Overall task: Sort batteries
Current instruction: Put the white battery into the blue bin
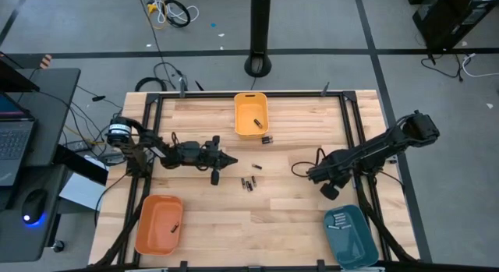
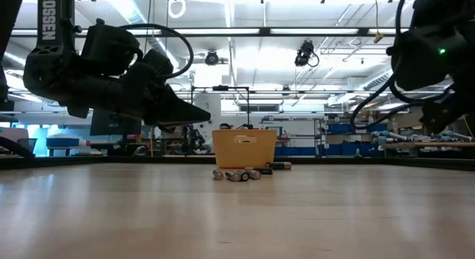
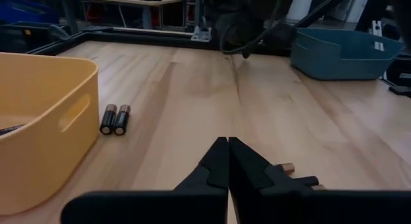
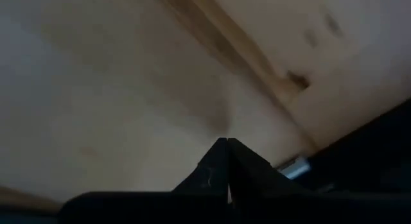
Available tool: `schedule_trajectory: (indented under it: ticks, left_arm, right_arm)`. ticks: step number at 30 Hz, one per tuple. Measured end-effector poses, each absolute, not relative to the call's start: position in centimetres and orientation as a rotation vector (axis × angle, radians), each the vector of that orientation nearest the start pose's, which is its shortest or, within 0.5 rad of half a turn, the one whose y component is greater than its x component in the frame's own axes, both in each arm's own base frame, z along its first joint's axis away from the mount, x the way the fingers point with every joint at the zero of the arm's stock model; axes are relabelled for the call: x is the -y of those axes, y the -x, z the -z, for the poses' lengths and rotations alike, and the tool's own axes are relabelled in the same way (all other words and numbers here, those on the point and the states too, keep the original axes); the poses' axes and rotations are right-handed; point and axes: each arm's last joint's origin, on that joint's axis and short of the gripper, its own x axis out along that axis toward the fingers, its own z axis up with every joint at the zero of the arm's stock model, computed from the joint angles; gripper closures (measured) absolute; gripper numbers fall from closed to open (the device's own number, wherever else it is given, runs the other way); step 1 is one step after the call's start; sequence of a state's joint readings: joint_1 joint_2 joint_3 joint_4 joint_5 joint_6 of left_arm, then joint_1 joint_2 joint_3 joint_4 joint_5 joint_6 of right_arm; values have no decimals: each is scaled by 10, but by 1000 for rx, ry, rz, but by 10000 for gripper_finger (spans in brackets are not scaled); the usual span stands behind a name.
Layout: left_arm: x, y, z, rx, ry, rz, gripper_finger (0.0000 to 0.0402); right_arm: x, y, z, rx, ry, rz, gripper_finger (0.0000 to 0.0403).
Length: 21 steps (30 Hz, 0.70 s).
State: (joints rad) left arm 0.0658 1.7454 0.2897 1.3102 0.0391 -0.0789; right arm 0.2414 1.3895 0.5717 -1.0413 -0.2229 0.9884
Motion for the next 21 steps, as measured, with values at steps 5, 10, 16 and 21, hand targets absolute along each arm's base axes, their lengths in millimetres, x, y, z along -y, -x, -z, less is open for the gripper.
schedule_trajectory:
  ticks: [5, 10, 16, 21]
  left_arm:
    - [-15, -249, -113, -144, 64, -33, 394]
    - [-16, -249, -113, -144, 62, -42, 394]
    - [-16, -249, -113, -144, 60, -45, 394]
    - [-16, -249, -113, -144, 54, -44, 394]
  right_arm:
    - [-46, -155, -144, -1883, -507, 487, 388]
    - [-38, -158, -158, -1949, -339, 316, 396]
    - [-18, -162, -150, -2071, -285, 107, 393]
    - [-1, -171, -124, -2242, -320, 18, 394]
